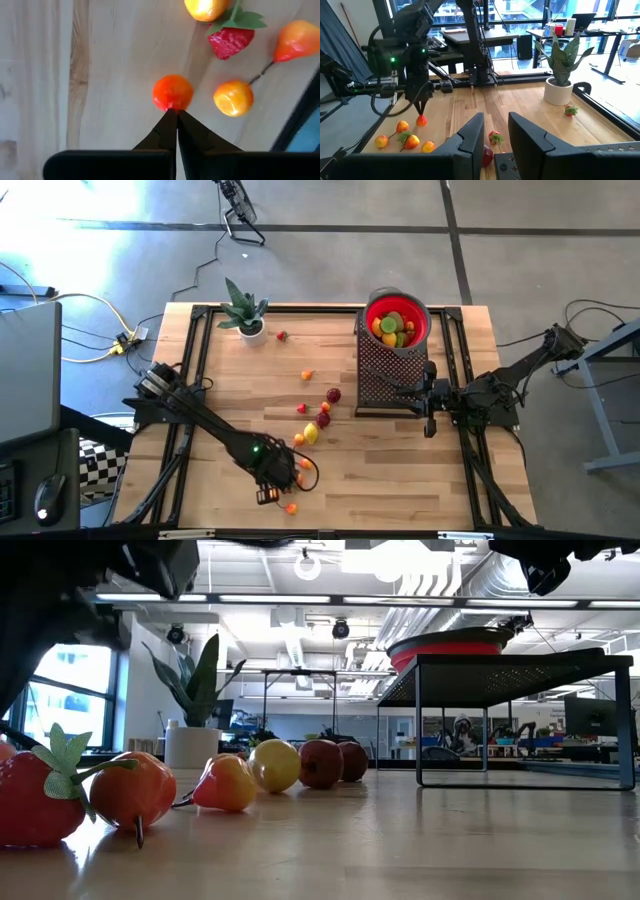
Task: Pick & Place Fruit
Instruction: Put the pear into the strainer bowl on the shelf
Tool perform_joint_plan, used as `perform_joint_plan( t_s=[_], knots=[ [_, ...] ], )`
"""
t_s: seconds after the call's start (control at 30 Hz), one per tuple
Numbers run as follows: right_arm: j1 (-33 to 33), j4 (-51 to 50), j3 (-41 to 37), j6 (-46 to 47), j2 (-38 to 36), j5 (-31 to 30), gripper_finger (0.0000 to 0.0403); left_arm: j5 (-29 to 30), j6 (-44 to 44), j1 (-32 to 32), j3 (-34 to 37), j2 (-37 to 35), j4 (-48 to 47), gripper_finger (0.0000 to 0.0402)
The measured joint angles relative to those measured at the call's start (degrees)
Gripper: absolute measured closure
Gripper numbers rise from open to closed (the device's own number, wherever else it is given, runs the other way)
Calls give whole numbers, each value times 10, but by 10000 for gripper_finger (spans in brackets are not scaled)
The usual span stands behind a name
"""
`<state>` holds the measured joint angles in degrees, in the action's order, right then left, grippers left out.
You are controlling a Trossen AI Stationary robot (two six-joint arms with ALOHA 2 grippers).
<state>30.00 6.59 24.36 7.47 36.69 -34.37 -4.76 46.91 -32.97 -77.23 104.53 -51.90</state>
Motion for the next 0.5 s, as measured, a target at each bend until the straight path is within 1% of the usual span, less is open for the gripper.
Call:
perform_joint_plan(
  t_s=[0.23,0.33,0.4,0.5],
  knots=[
    [0,0,0,0,0,0,322,38,6,7,-34,-39,-75,401],
    [0,0,0,0,0,0,322,55,-3,16,-57,-50,-89,402],
    [0,-1,0,0,0,0,322,78,-19,22,-70,-57,-108,401],
    [0,-3,0,0,0,0,322,111,-67,37,-95,-60,-108,401]
  ],
)
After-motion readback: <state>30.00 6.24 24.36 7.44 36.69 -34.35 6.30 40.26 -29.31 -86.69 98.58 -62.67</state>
